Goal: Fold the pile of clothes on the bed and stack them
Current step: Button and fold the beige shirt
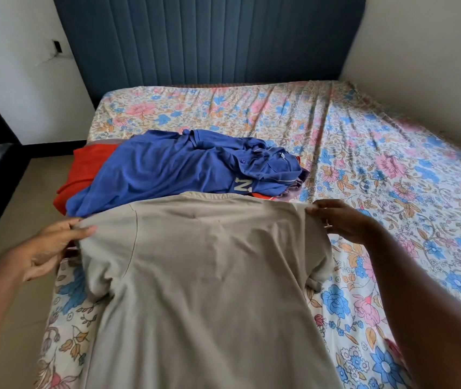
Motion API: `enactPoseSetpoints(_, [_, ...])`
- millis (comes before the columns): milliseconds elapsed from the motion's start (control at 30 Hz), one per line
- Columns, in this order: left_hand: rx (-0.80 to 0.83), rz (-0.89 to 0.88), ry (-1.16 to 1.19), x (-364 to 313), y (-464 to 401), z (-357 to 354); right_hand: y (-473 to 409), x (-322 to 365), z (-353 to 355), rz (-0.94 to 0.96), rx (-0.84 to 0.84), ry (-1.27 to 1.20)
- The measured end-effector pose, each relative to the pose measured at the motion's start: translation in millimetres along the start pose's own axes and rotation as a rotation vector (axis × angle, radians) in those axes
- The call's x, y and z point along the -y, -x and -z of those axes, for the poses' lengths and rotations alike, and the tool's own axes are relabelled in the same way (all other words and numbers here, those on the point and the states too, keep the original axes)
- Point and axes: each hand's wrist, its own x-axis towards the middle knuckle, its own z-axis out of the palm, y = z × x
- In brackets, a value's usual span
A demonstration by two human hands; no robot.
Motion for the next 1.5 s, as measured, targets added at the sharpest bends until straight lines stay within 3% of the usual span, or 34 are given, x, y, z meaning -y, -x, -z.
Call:
enactPoseSetpoints(67, [-0.069,-0.011,0.041,-3.4,6.9,-1.4,4.2,2.1,-10.6,0.057,-0.137,-0.070])
enactPoseSetpoints(167, [-0.218,0.034,-0.115,3.6,9.8,4.6,-2.5,-8.0,-19.4,0.065,-0.362,0.382])
enactPoseSetpoints(233, [-0.151,0.170,-0.192,15.3,13.4,14.2,4.2,-16.5,-14.5,-0.055,-0.283,0.483])
enactPoseSetpoints(300, [-0.043,0.284,-0.201,22.7,22.2,21.6,19.0,-19.8,-3.0,-0.182,-0.069,0.351])
enactPoseSetpoints(400, [-0.102,0.178,-0.016,20.3,27.5,18.7,38.7,-14.5,4.4,-0.101,0.125,0.053])
enactPoseSetpoints(500, [-0.212,0.092,0.280,17.2,24.8,3.1,41.6,-16.1,-6.9,0.012,-0.079,-0.254])
enactPoseSetpoints(567, [-0.321,0.104,0.246,25.4,18.5,-3.0,40.8,-18.1,-20.1,0.025,-0.328,-0.079])
enactPoseSetpoints(633, [-0.440,0.148,0.205,32.5,12.7,-7.4,45.5,-23.5,-18.7,-0.044,-0.449,0.044])
enactPoseSetpoints(733, [-0.369,0.266,0.342,35.3,11.9,-10.4,70.3,-28.1,0.3,-0.279,-0.184,-0.193])
enactPoseSetpoints(833, [-0.277,0.314,0.315,44.1,15.5,-12.8,90.0,-41.0,7.9,-0.234,-0.008,-0.246])
enactPoseSetpoints(900, [-0.394,0.214,0.251,46.8,16.2,-17.4,92.3,-44.8,-1.2,-0.043,-0.073,-0.346])
enactPoseSetpoints(1000, [-0.637,-0.026,-0.097,36.1,23.5,-32.4,86.2,-40.0,-34.9,0.151,-0.363,-0.491])
enactPoseSetpoints(1067, [-0.713,-0.121,-0.276,29.7,27.1,-41.8,79.7,-39.4,-61.1,0.151,-0.588,-0.386])
enactPoseSetpoints(1167, [-0.762,-0.094,-0.405,32.3,28.5,-47.0,77.1,-48.3,-76.7,0.118,-0.821,0.044])
enactPoseSetpoints(1367, [-0.714,0.091,-0.565,59.9,31.0,-24.8,84.3,-55.1,-45.4,0.058,-0.640,0.510])
enactPoseSetpoints(1500, [-0.697,0.106,-0.648,62.2,32.2,-22.0,90.1,-62.7,-37.2,-0.034,-0.651,0.431])
